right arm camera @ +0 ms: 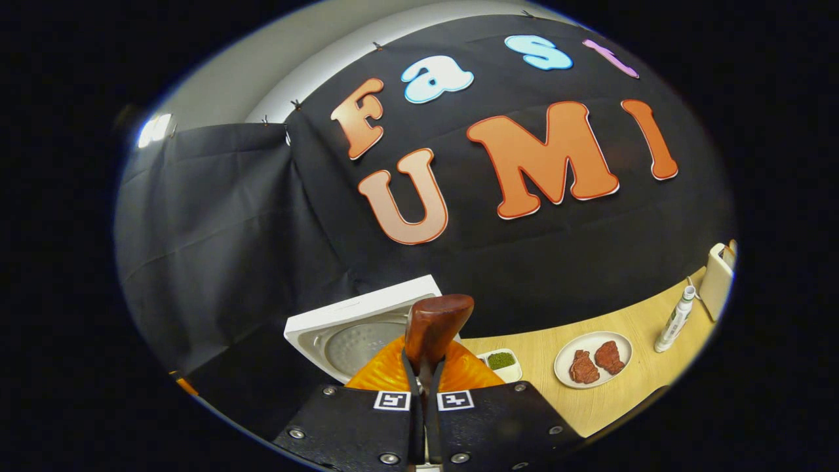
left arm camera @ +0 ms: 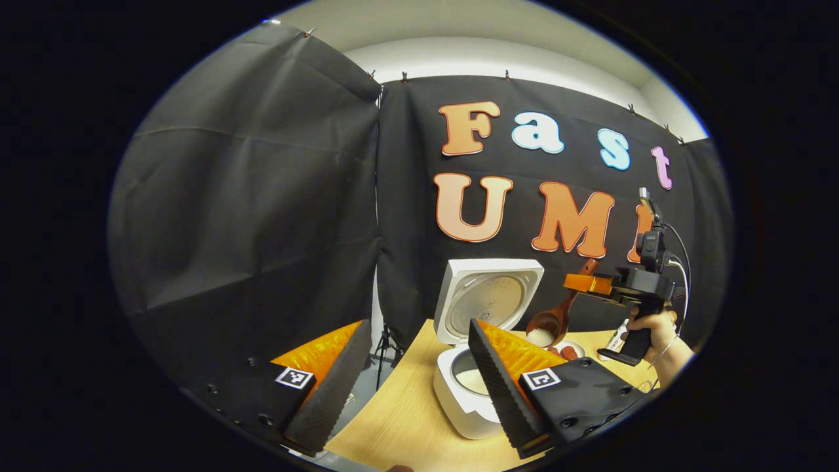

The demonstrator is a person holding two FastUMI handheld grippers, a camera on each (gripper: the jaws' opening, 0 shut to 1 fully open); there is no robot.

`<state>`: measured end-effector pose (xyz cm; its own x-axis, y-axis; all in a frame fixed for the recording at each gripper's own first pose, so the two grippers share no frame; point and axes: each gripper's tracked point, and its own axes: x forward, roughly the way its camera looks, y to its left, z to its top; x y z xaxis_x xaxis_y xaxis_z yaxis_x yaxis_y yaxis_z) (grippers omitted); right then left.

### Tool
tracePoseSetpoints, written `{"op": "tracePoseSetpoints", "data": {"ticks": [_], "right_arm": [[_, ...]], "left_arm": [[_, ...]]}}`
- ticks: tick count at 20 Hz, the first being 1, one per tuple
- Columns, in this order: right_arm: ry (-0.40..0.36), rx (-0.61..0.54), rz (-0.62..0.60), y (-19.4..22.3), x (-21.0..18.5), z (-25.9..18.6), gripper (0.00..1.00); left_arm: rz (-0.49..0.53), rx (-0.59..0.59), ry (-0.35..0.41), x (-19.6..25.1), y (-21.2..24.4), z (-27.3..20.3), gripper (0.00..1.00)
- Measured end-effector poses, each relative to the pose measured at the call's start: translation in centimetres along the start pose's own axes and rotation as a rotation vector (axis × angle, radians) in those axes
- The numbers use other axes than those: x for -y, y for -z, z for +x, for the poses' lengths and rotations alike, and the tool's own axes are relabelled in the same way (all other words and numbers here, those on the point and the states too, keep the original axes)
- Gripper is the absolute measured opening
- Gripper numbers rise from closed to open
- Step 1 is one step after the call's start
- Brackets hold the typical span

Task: Close the left gripper, press the button to open the rice cooker; take a wooden spoon from the chopstick holder with the right hand, scoop a spoonful of rice and pour it into the rice cooker, then put the wooden spoon back into the chopstick holder.

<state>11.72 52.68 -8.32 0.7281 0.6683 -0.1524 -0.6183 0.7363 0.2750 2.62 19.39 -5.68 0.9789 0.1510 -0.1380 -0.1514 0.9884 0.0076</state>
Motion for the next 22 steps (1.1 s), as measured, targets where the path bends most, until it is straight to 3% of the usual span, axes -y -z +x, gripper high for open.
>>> {"op": "tracePoseSetpoints", "data": {"ticks": [18,22], "right_arm": [[-0.133,0.070,-0.530,1.4,-6.6,-1.2,0.01],[-0.153,0.065,-0.511,1.6,-6.7,-2.1,0.01]], "left_arm": [[-0.009,-0.007,-0.033,-1.3,0.8,0.1,1.00],[-0.010,-0.010,-0.031,-0.9,0.9,-0.1,1.00]]}}
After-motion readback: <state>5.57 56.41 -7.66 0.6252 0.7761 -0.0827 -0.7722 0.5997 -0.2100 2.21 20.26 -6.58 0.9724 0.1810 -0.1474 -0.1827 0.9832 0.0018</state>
